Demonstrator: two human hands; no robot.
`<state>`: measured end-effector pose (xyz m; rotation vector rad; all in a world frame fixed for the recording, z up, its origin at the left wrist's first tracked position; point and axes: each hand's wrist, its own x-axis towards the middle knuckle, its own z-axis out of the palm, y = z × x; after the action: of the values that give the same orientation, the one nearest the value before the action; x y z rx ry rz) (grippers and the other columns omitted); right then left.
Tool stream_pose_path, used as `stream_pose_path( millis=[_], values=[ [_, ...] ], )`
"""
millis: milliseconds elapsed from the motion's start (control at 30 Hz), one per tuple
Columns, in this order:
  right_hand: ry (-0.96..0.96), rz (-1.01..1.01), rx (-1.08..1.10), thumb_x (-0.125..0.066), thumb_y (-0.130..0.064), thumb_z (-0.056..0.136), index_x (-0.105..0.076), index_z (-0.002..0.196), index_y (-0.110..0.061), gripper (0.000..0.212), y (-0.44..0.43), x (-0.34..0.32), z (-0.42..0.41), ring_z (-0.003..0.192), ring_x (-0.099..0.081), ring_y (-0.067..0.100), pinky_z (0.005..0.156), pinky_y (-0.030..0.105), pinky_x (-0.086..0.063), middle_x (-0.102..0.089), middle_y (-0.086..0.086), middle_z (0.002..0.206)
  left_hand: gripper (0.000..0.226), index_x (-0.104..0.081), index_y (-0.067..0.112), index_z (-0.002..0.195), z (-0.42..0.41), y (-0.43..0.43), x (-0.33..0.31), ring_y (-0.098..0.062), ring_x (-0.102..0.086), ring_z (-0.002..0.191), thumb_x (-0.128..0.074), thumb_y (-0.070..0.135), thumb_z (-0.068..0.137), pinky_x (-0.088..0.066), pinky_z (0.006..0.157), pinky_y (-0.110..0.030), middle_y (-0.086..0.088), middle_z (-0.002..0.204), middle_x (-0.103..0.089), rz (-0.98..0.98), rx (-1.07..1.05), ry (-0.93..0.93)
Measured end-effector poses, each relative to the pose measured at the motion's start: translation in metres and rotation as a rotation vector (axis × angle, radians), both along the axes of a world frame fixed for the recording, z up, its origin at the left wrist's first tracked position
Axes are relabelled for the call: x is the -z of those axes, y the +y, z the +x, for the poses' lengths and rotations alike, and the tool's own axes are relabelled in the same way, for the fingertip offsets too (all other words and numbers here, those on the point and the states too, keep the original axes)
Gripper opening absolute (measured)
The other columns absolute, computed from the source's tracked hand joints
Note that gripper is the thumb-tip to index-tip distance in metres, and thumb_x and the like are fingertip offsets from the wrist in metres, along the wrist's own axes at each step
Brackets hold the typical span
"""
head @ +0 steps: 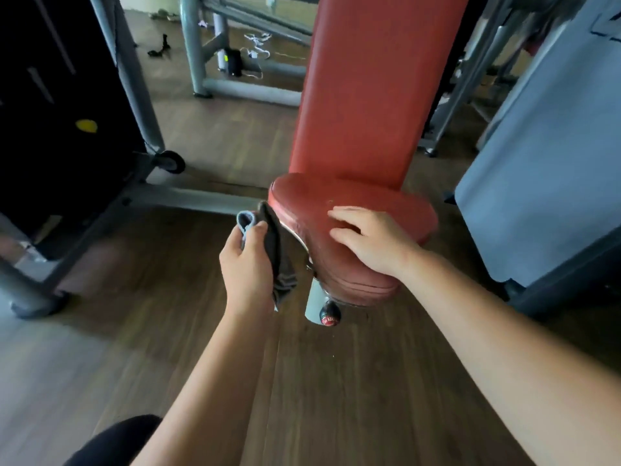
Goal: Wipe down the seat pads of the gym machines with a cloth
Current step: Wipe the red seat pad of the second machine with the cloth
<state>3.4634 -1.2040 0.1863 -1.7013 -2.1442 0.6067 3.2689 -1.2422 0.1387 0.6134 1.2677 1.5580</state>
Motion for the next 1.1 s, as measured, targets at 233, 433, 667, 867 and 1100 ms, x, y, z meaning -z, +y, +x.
stream_pose_path(
  millis=[233,433,667,867,1100],
  values=[
    [-0.193,0.055,-0.146,-0.048,-0.036,0.105,-0.050,0.149,-0.033,0.045,0.006,0.014,0.000,0.151,-0.028,0.004,0.125,0.030,-0.019,-0.039,-0.015,0.161,0.025,-0.059,0.014,0.082,0.013,-0.007,0.049,-0.025,-0.050,0.078,-0.061,0.039,0.085,-0.041,0.073,-0.043,-0.009,0.083,-0.052,-0.054,-0.067,-0.206],
    [-0.134,0.137,-0.137,-0.060,-0.028,0.100,-0.062,0.140,-0.028,0.040,0.009,0.024,0.001,0.144,-0.040,0.001,0.121,0.021,-0.023,-0.051,-0.012,0.153,0.028,-0.053,0.015,0.075,0.036,-0.011,0.041,-0.016,-0.044,0.069,-0.057,0.027,0.099,-0.035,0.067,-0.035,-0.002,0.071,-0.047,0.037,0.049,-0.208],
    [-0.132,0.163,-0.130,-0.059,-0.029,0.099,-0.063,0.139,-0.028,0.039,0.010,0.026,0.001,0.142,-0.044,0.004,0.120,0.027,-0.030,-0.053,-0.012,0.151,0.036,-0.060,0.024,0.139,0.073,-0.018,0.044,-0.017,-0.064,0.126,-0.040,0.034,0.111,-0.049,0.112,-0.047,0.002,0.131,-0.070,0.138,0.102,-0.287],
    [-0.132,0.170,-0.145,-0.052,-0.043,0.091,-0.065,0.135,-0.027,0.049,0.012,0.027,0.001,0.139,-0.046,0.004,0.117,0.022,-0.031,-0.055,-0.011,0.148,0.042,-0.048,0.027,0.150,0.091,-0.055,0.032,-0.015,-0.053,0.138,-0.037,0.035,0.111,-0.042,0.118,-0.048,0.007,0.145,-0.058,0.161,0.077,-0.143],
    [-0.121,0.183,-0.138,-0.053,-0.043,0.091,-0.066,0.133,-0.027,0.048,0.013,0.028,0.002,0.137,-0.048,0.003,0.114,0.019,-0.032,-0.057,-0.012,0.146,0.031,-0.056,0.033,0.136,0.080,-0.020,0.034,-0.005,-0.065,0.114,-0.035,0.033,0.112,-0.052,0.106,-0.042,0.014,0.121,-0.068,0.033,0.100,-0.027]
  ],
)
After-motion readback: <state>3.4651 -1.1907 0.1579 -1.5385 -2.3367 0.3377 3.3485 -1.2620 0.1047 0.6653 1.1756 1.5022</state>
